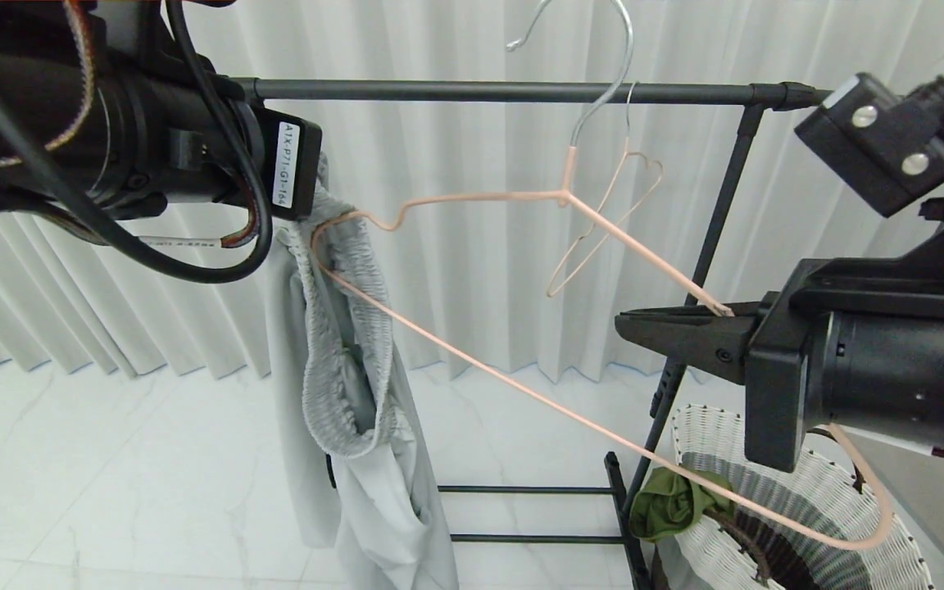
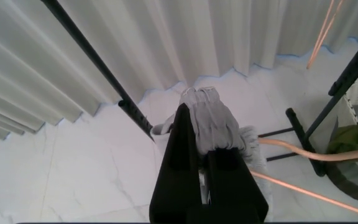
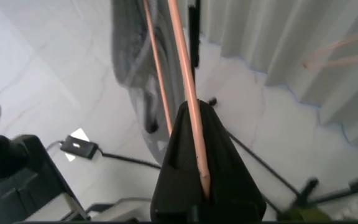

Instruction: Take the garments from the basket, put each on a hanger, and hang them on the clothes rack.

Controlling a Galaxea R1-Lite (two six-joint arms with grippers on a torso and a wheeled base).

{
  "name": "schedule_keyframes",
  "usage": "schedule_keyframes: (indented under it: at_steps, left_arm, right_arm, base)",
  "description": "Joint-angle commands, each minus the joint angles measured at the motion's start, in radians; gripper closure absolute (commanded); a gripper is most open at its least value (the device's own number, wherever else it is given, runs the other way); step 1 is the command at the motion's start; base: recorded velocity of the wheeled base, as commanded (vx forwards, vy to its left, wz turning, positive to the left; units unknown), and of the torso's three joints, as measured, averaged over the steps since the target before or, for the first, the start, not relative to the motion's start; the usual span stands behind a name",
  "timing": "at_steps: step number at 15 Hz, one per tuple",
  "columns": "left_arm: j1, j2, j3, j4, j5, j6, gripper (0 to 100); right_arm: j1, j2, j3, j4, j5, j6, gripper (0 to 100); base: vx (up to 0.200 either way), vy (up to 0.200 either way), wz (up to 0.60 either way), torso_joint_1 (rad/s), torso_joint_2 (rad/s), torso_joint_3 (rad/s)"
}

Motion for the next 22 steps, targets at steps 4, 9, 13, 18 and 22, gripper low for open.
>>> schedule_keyframes:
  at_steps: [4,9,13,18,22]
  left_arm:
    - [0.032,0.007,-0.013,0.001,0.020,-0.002,100]
    - [0.073,0.008,-0.024,0.001,0.037,-0.004,100]
    - [0.075,0.008,-0.024,0.001,0.037,-0.004,100]
    - [0.093,0.008,-0.033,-0.001,0.037,-0.008,100]
    - [0.119,0.011,-0.035,-0.026,0.035,-0.007,100]
  right_arm:
    - [0.016,0.023,0.006,-0.049,0.020,-0.014,100]
    - [0.032,0.024,0.007,-0.101,0.014,-0.013,100]
    - [0.031,0.027,0.009,-0.157,0.011,-0.008,100]
    - [0.029,0.029,0.009,-0.173,0.014,-0.007,100]
    - [0.029,0.021,0.009,-0.173,0.022,-0.005,100]
  base:
    - [0.000,0.000,0.00,0.000,0.00,0.000]
    - [0.000,0.000,0.00,0.000,0.00,0.000]
    - [0.000,0.000,0.00,0.000,0.00,0.000]
    - [0.000,0.000,0.00,0.000,0.00,0.000]
    - [0.000,0.000,0.00,0.000,0.00,0.000]
